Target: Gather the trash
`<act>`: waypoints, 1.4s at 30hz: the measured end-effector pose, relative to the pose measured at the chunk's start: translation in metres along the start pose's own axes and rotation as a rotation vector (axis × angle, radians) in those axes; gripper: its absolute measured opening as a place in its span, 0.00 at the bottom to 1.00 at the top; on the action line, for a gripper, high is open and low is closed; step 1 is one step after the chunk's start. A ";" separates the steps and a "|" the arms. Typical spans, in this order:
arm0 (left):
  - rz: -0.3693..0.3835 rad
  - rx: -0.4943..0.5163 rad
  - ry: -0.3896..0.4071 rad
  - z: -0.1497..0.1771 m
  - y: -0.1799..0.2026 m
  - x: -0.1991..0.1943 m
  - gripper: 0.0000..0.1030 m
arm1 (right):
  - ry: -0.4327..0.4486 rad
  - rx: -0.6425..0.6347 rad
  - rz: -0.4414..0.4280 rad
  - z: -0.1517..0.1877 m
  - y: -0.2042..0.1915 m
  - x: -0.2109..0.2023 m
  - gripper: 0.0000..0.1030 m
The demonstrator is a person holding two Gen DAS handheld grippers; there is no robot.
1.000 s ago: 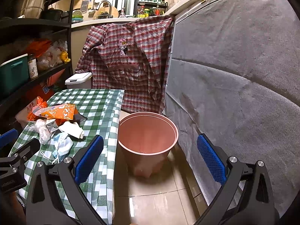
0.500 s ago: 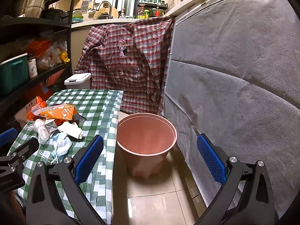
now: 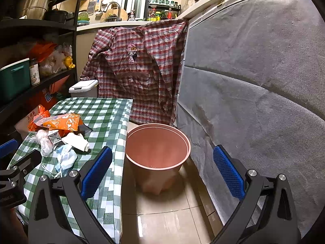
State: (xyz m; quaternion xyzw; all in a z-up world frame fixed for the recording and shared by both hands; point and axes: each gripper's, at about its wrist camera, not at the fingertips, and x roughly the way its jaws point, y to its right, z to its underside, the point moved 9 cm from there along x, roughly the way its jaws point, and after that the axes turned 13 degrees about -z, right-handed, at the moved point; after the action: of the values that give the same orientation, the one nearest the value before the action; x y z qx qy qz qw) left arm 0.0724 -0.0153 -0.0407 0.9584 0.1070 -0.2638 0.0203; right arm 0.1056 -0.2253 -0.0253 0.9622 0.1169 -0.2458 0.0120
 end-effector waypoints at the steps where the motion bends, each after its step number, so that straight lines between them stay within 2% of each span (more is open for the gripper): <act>1: 0.001 0.001 0.000 0.000 -0.001 0.001 0.92 | 0.000 0.001 -0.001 0.000 -0.001 0.000 0.95; 16: 0.001 -0.001 -0.001 0.001 -0.002 0.001 0.92 | 0.000 0.000 -0.001 0.001 -0.003 -0.001 0.95; 21: 0.007 0.001 0.000 0.000 0.000 0.000 0.90 | 0.004 0.002 0.008 0.001 -0.003 -0.002 0.83; 24: 0.015 0.014 0.005 -0.003 0.006 -0.004 0.85 | 0.017 0.020 0.014 -0.001 0.002 -0.003 0.72; 29: 0.037 0.015 0.003 -0.016 0.003 -0.008 0.67 | 0.072 0.045 -0.004 -0.017 -0.003 -0.012 0.59; 34: 0.057 0.036 0.026 -0.056 -0.013 -0.009 0.46 | 0.093 0.017 -0.095 -0.046 -0.030 -0.013 0.50; 38: 0.068 0.067 0.080 -0.104 -0.031 -0.005 0.30 | 0.118 -0.024 -0.193 -0.081 -0.062 -0.011 0.37; 42: 0.079 0.119 0.142 -0.152 -0.053 0.012 0.24 | 0.121 -0.046 -0.334 -0.114 -0.096 0.004 0.22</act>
State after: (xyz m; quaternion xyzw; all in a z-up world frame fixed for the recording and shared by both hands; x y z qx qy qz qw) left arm 0.1471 0.0528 0.0851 0.9777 0.0545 -0.2001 -0.0342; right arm 0.1408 -0.1214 0.0765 0.9418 0.2812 -0.1835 -0.0140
